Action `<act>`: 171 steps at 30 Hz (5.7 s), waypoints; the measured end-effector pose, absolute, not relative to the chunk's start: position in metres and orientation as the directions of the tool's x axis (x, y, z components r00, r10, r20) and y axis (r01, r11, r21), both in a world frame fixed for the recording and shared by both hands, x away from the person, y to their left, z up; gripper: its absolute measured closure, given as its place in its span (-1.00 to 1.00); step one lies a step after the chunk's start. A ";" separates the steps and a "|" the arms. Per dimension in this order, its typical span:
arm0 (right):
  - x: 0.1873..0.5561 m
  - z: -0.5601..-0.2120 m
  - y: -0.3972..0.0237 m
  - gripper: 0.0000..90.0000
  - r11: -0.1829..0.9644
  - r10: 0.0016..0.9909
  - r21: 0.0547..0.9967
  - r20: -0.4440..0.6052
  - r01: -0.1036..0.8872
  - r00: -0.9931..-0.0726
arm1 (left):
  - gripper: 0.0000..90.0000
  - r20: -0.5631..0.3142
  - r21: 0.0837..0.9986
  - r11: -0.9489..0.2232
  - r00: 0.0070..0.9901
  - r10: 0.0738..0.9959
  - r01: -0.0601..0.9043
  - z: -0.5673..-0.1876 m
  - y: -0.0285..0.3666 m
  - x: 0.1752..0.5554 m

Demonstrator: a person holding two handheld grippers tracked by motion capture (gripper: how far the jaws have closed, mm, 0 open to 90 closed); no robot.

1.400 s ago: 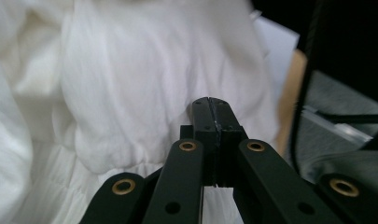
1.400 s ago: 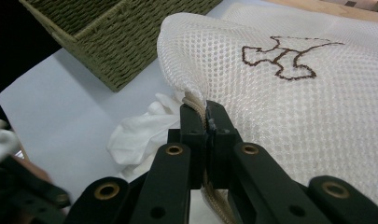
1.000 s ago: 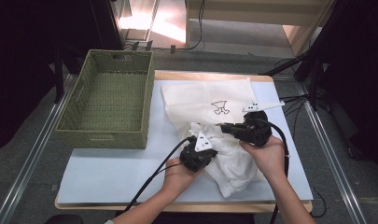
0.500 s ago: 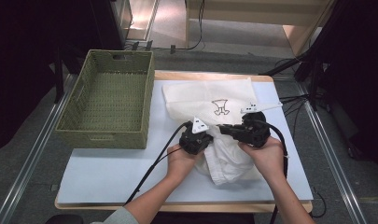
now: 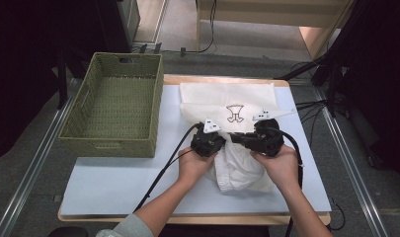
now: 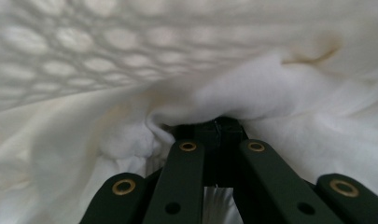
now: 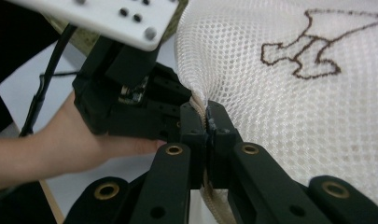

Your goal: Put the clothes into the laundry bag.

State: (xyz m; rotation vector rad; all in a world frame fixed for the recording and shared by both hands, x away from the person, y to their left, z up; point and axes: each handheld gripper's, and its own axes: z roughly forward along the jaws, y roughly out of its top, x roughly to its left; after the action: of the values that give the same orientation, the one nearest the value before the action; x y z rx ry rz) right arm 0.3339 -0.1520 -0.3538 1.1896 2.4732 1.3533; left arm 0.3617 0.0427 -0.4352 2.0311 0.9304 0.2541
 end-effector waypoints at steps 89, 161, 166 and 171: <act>0.329 -0.353 -0.150 0.97 0.310 0.643 0.760 0.276 0.571 -0.715 | 1.00 -0.157 0.868 -0.239 0.696 0.700 0.436 -0.424 0.030 0.343; 0.337 -0.361 -0.157 0.97 0.296 0.648 0.742 0.307 0.602 -0.697 | 1.00 -0.216 0.743 -0.334 0.681 0.700 0.580 -0.452 0.113 0.377; 0.337 -0.361 -0.156 0.97 0.292 0.648 0.744 0.309 0.602 -0.696 | 1.00 -0.240 0.773 -0.312 0.711 0.661 0.552 -0.442 0.096 0.374; 0.337 -0.361 -0.154 0.97 0.294 0.646 0.742 0.310 0.602 -0.698 | 1.00 -0.248 0.793 -0.295 0.725 0.642 0.533 -0.437 0.075 0.378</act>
State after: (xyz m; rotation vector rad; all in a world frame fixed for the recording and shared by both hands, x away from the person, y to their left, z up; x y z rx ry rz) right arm 0.3368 -0.1539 -0.3605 1.2002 2.4877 1.3912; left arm 0.3784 0.0746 -0.4371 1.9694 0.8984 0.1434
